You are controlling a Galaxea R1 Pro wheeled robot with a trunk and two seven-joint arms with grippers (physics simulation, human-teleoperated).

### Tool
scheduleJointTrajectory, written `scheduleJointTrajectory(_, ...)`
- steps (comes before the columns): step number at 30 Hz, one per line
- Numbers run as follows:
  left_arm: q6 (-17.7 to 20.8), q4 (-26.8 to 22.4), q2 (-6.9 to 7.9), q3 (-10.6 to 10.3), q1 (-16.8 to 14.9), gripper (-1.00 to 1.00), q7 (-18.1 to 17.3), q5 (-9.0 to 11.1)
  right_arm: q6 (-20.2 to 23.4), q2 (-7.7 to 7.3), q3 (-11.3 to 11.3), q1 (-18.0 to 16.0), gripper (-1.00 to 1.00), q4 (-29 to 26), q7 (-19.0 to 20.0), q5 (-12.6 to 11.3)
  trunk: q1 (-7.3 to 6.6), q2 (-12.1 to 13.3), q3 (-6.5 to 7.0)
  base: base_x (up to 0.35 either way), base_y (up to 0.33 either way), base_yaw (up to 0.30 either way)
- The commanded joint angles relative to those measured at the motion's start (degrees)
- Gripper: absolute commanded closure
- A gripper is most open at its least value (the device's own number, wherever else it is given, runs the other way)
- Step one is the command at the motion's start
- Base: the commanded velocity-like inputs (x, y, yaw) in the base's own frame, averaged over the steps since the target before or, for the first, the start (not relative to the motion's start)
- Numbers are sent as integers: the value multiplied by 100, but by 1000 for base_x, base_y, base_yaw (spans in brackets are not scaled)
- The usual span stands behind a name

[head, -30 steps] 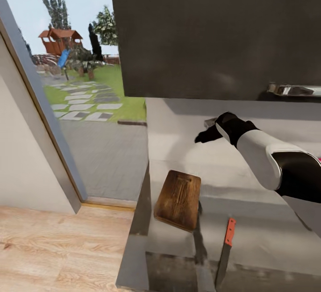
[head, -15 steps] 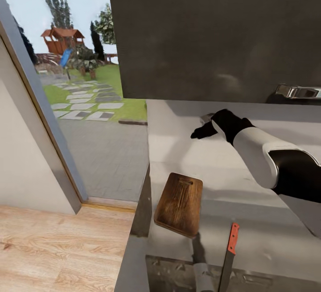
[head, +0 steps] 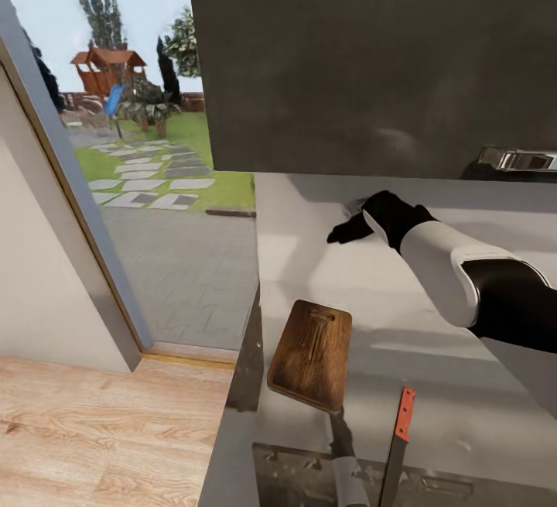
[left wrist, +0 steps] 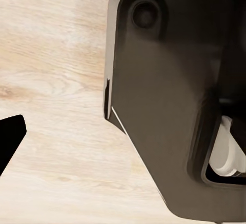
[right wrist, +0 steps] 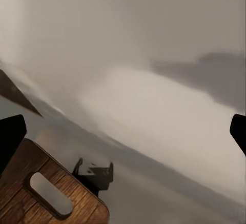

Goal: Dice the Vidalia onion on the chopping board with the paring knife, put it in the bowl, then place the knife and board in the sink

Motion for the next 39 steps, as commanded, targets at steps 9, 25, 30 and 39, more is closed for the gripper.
scheduleJointTrajectory(9,4,-5,-75,32,2,-100,-41,26,26,-43,45,9,-100,276,72,183,3,-11,-11,0,0,0)
scheduleJointTrajectory(25,4,-1,-121,26,2,-100,-41,22,28,-45,54,250,-100,347,88,301,3,-11,-11,0,0,0)
scheduleJointTrajectory(30,4,-1,-121,26,2,-100,-41,22,28,-38,54,272,-100,349,90,301,3,-11,-18,0,0,0)
scheduleJointTrajectory(39,4,-1,-121,26,2,-100,-41,22,28,-17,54,384,-100,347,97,301,3,-11,-78,0,0,0)
